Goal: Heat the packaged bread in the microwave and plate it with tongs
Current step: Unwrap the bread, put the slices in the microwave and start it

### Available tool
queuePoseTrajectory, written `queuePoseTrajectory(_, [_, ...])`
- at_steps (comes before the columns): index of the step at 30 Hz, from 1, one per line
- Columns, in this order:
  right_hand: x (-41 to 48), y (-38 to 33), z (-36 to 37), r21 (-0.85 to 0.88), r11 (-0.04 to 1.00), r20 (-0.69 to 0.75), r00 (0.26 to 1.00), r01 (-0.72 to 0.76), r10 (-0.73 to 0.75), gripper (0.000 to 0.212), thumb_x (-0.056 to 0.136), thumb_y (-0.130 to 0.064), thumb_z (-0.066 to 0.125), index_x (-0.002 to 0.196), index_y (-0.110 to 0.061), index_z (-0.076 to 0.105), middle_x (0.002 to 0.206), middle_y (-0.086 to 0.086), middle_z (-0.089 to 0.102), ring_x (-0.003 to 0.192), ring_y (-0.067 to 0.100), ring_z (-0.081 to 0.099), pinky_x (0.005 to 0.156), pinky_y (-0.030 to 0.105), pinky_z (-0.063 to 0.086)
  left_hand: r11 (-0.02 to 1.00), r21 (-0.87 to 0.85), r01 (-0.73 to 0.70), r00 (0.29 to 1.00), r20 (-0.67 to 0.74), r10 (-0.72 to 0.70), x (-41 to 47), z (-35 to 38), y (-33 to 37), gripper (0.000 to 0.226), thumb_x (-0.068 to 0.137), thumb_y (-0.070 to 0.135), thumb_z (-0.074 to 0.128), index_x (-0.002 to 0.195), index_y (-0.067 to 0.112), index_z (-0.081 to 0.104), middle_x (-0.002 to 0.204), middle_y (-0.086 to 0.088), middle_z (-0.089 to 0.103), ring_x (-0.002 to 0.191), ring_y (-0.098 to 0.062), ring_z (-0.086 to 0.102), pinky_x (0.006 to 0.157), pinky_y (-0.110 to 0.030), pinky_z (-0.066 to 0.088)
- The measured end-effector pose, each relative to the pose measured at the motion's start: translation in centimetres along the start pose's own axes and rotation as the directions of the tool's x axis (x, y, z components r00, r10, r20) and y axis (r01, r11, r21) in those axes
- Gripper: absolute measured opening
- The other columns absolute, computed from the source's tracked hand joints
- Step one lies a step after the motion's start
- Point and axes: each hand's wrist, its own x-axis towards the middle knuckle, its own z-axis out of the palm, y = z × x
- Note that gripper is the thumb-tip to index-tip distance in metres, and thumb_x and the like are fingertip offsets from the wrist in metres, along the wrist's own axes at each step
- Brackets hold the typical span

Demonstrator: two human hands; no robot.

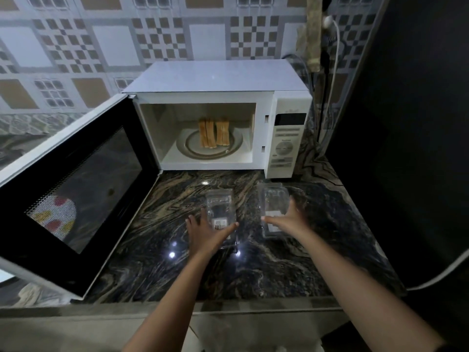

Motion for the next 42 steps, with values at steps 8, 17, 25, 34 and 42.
queuePoseTrajectory(8, [-2.0,-0.7,0.5,-0.304,0.938,-0.052,0.98,0.168,-0.193,0.079,0.069,-0.041,0.077,0.131,-0.017,0.035,0.139,0.013,0.034,0.122,0.031,0.045,0.089,0.037,0.044,0.984,-0.13,-0.125,0.992,-0.011,0.125,-0.4,-0.9,0.3,0.088,0.059,0.036,0.084,0.135,0.038,0.039,0.118,0.001,0.066,0.099,-0.022,0.065,0.086,-0.036,0.053])
queuePoseTrajectory(17, [-3.6,-0.1,0.7,-0.063,0.975,0.033,0.977,0.213,-0.211,0.1,0.07,-0.012,0.08,0.15,-0.026,0.021,0.132,0.011,0.055,0.116,0.024,0.055,0.094,0.027,0.045,0.93,-0.35,-0.108,0.972,0.158,0.172,-0.7,-1.7,-2.1,0.12,0.032,0.059,0.088,0.137,0.048,0.03,0.134,-0.002,0.056,0.117,-0.023,0.058,0.091,-0.049,0.052])
queuePoseTrajectory(25, [-6.3,-2.8,-0.4,0.143,0.923,0.067,0.926,0.358,-0.37,0.086,0.078,-0.004,0.073,0.148,-0.018,0.025,0.131,0.008,0.057,0.102,0.01,0.056,0.087,0.021,0.046,0.765,-0.637,-0.098,0.981,0.068,0.183,-3.3,-4.8,-0.5,0.069,0.064,0.021,0.085,0.122,0.026,0.048,0.118,-0.01,0.063,0.1,-0.024,0.066,0.082,-0.045,0.057])
queuePoseTrajectory(34, [-8.8,-11.6,-5.9,0.159,0.748,-0.12,0.765,0.644,-0.633,0.087,0.079,-0.019,0.074,0.148,-0.028,0.023,0.147,-0.002,0.039,0.118,-0.001,0.036,0.092,0.012,0.034,0.682,-0.628,-0.376,0.902,-0.078,0.426,-2.0,-13.0,6.9,0.106,0.06,0.039,0.085,0.145,0.036,0.021,0.143,0.004,0.039,0.122,-0.019,0.052,0.096,-0.041,0.05])
queuePoseTrajectory(42, [-6.1,-20.3,-10.8,0.193,0.714,-0.192,0.74,0.673,-0.645,0.084,0.077,-0.025,0.076,0.146,-0.033,0.028,0.142,0.004,0.043,0.125,0.023,0.048,0.092,0.033,0.053,0.604,-0.657,-0.451,0.853,-0.118,0.509,2.9,-18.1,16.1,0.081,0.079,0.019,0.072,0.144,0.03,0.025,0.128,-0.002,0.056,0.099,-0.012,0.063,0.066,-0.023,0.057])
